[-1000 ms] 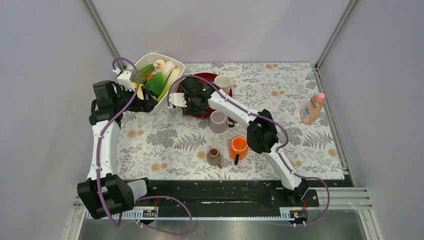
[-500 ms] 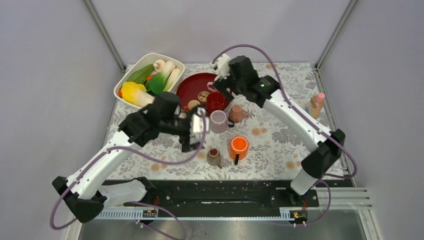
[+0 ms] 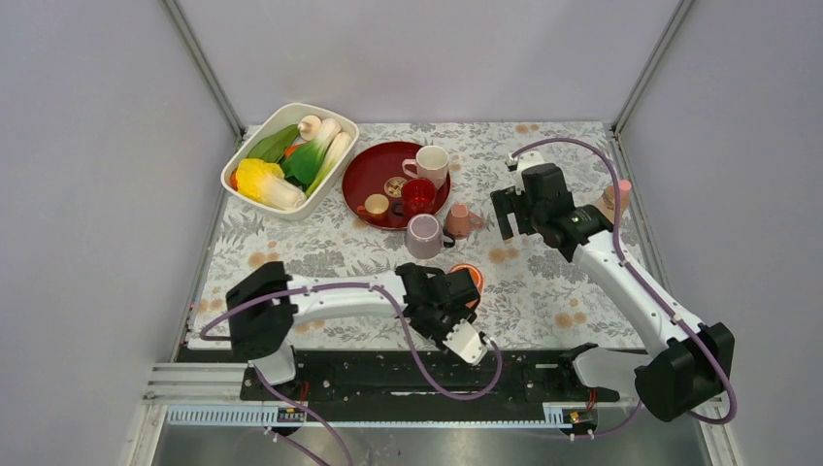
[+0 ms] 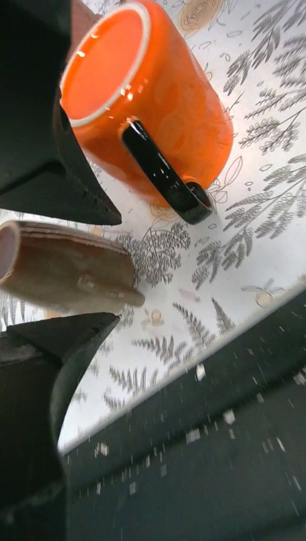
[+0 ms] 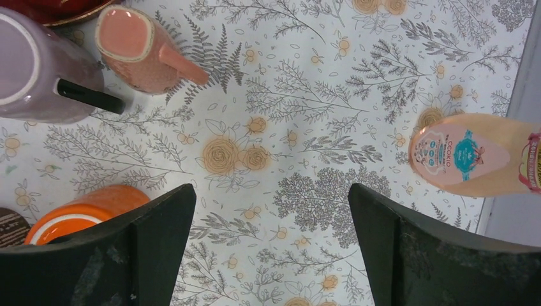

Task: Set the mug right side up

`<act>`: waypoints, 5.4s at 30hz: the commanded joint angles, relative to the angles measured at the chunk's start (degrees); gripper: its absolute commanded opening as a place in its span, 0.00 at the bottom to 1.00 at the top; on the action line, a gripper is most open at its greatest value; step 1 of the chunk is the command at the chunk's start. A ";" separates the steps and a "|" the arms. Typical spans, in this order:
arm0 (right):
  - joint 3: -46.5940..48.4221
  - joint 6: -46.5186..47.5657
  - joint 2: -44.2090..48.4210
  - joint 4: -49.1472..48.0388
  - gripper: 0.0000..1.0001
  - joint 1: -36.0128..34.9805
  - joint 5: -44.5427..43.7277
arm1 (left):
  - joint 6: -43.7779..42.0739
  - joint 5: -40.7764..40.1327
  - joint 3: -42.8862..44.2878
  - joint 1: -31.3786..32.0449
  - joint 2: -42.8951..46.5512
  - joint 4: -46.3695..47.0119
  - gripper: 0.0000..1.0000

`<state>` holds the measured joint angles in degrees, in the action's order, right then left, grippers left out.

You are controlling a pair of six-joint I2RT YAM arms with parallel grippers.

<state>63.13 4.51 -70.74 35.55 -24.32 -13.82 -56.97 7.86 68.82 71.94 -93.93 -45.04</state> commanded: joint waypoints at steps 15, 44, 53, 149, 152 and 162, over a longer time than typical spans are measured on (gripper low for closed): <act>-2.96 -2.93 2.79 -7.25 0.99 0.04 6.86 | -2.84 -8.12 -5.29 -5.72 -5.36 8.87 0.00; -16.51 -44.65 22.87 -62.33 0.99 -14.81 41.91 | 50.03 50.48 37.38 -36.36 23.99 1.20 0.00; -16.15 -46.30 18.06 -68.84 0.93 -22.29 41.18 | 51.02 51.73 37.77 -36.35 23.43 1.60 0.00; 23.68 -26.68 -8.76 4.90 0.99 -18.34 -3.81 | 67.81 2.89 52.31 -61.79 -24.76 7.81 0.00; 25.16 -26.70 -8.84 7.59 0.99 -16.36 -4.56 | 68.26 0.50 53.81 -62.60 -27.51 7.91 0.00; 21.60 -27.41 -6.23 7.84 0.99 -15.08 -6.37 | 67.80 -2.26 45.94 -63.87 -28.82 4.02 0.00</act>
<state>85.52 -22.81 -79.53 43.18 -39.94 -17.47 9.78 7.46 116.90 8.78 -125.34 -40.97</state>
